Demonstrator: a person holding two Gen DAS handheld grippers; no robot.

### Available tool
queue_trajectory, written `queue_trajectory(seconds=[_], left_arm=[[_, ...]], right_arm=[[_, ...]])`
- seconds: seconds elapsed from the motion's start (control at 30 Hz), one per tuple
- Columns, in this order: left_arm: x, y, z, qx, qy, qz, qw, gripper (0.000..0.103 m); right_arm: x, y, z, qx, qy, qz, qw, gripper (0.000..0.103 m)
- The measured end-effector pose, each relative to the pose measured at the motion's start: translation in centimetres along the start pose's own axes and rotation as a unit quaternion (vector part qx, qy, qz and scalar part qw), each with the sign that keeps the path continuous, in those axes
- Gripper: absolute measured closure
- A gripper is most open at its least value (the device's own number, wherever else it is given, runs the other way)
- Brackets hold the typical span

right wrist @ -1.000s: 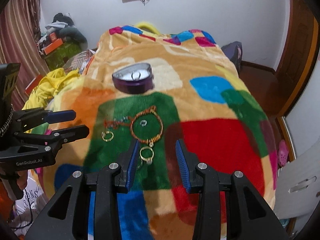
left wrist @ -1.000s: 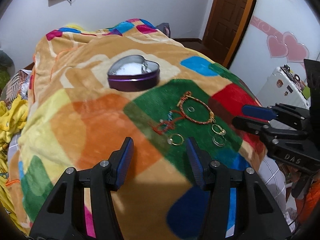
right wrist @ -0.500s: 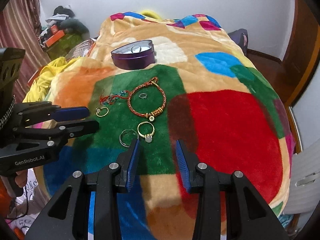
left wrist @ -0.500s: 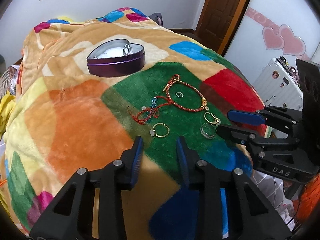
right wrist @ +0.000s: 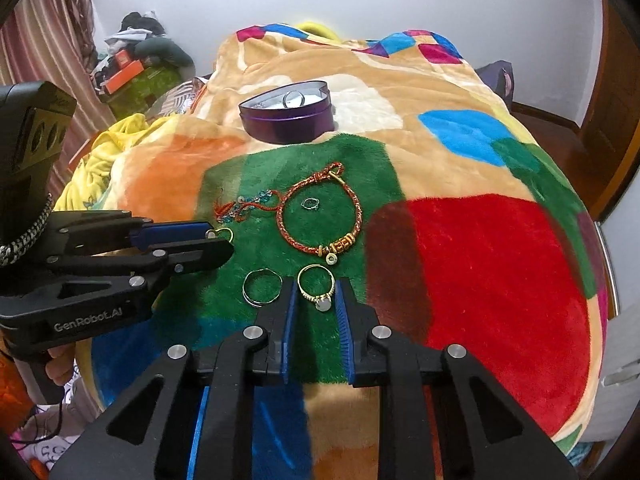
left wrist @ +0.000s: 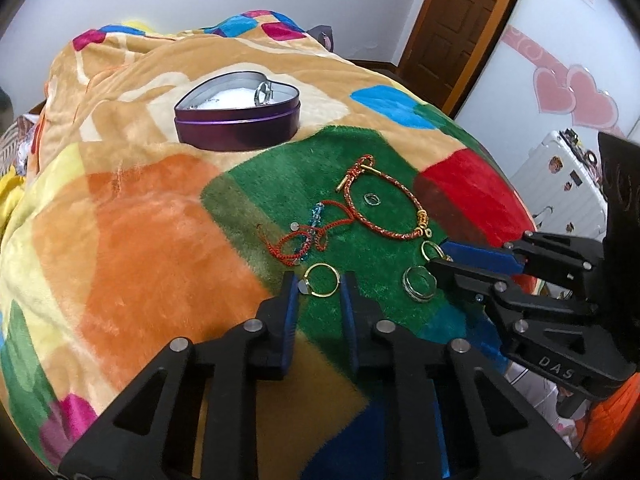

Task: Organize jewelry
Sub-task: 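Grasp the gold stone ring with the right tool while the left tool grasps a gold hoop earring, then carry both pieces into the heart tin and open both tools to release them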

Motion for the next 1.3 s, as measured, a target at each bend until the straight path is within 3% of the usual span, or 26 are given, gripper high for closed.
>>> queue_trajectory(seconds=[0.47, 1.3], left_arm=[[1.3, 0.0, -2.9, 0.001, 0.037, 0.002, 0.9993, 0.083], [7.6, -1.0, -7.8, 0.01, 0.134, -0.004, 0.9909, 0.083]], right_arm=[[1.9, 1.0, -2.1, -0.023, 0.033, 0.008, 0.999, 0.086], [9.8, 1.5, -5.2, -0.054, 0.127, -0.011, 0.99, 0.086]])
Point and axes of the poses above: each gripper's, at about its wrist camera, not at the fingertips, and z roughly the way its jaws point, y to its right, x to its top, the point moved 6 cm from there along z, roughly the way its jaws point, and after that the axes turned 15 degrees about -z, right-handed, at the moved point
